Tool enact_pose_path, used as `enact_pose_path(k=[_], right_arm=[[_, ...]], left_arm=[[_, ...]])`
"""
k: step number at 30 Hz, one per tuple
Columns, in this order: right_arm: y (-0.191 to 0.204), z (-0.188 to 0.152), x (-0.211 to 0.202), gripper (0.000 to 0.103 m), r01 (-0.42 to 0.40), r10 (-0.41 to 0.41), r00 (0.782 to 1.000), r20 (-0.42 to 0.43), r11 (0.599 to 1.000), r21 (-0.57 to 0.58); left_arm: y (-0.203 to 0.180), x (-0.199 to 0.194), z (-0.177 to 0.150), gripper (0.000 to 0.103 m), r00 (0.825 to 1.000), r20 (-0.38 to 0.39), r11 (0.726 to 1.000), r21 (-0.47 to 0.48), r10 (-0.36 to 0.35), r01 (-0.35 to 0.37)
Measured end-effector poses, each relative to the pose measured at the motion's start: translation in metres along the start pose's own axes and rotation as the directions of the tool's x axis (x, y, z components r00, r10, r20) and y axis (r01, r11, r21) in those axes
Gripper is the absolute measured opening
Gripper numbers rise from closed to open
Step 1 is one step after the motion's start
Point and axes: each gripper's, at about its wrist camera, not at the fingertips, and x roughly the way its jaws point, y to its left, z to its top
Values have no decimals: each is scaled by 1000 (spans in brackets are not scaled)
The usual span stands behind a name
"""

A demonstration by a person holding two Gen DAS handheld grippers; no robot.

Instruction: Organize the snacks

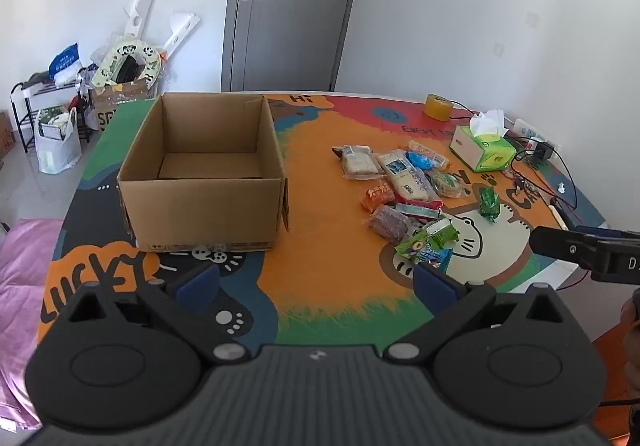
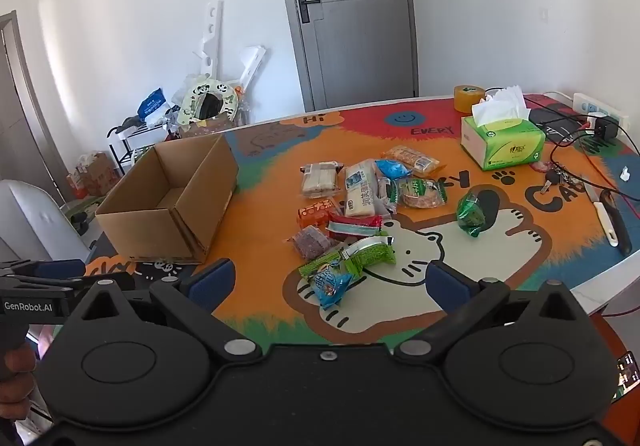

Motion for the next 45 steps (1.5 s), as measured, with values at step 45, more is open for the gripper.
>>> enact_pose_path(k=[45], right_arm=[[9, -3, 4, 103, -36, 35, 999, -37, 999, -22]], left_arm=[[-7, 5, -3, 103, 1000, -4, 1000, 18, 20, -20]])
